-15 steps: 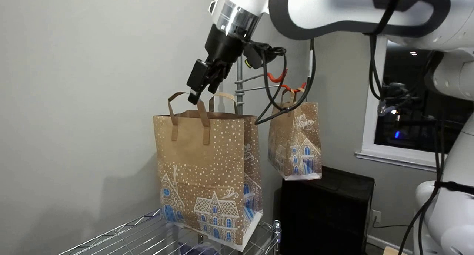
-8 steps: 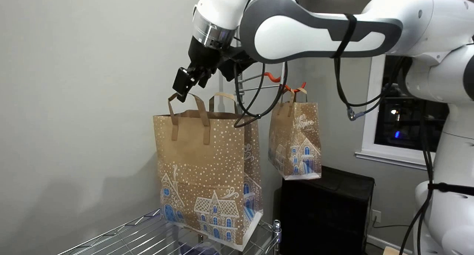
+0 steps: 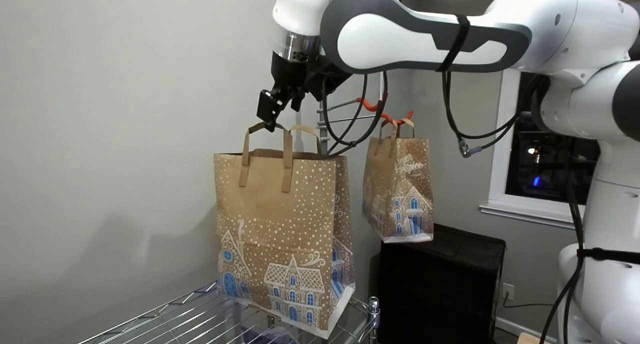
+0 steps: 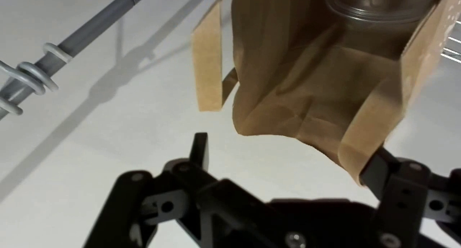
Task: Hang the paper bags on the rack
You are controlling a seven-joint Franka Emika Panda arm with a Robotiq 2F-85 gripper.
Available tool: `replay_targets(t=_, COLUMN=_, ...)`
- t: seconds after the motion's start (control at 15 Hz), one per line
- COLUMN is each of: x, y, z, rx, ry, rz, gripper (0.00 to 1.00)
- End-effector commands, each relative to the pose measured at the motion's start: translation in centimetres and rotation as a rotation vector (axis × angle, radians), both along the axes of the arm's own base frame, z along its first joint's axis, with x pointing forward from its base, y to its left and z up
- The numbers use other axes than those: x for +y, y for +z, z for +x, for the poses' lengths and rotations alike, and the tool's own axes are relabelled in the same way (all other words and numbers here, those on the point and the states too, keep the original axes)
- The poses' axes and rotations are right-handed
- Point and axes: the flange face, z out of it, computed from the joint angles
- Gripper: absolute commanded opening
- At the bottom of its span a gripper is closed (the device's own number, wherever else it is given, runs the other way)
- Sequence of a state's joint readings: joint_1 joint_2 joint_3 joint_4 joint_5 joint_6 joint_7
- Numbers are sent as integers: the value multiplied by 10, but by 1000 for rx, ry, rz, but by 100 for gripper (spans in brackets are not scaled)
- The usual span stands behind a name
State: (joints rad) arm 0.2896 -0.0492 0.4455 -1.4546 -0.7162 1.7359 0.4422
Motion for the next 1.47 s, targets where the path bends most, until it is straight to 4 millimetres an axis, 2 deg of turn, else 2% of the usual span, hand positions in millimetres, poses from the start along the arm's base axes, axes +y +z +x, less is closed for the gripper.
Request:
replay_targets(t=0.0, x=-21, y=-3, z=13, rx=56, ry=-53, rz=-10, gripper=100)
replay_targets(t=0.27, x=-42, y=-17, z=30, rx=100, ry=-102, rz=-9, gripper=100)
replay_targets(t=0.47, x=-47, y=-25, z=39, rx=164, ry=-90, rz=63, gripper=100)
replay_targets(t=0.53, x=-45, y=-25, z=39, rx=203, ry=-52, rz=132, gripper=75)
replay_targets(t=0.67, x=-41, y=-23, z=38, rx=260, ry=-12, rz=223, gripper=68)
replay_targets(t=1.07, x=-43, y=-3, z=30, rx=306, ry=16, rz=334, gripper=28)
replay_targets(t=1.27, x=-44, y=-1, z=31, rx=315, ry=16, rz=354, gripper=8)
replay_targets(t=1.4, x=-42, y=-3, z=31, rx=327, ry=13, rz=366, gripper=5)
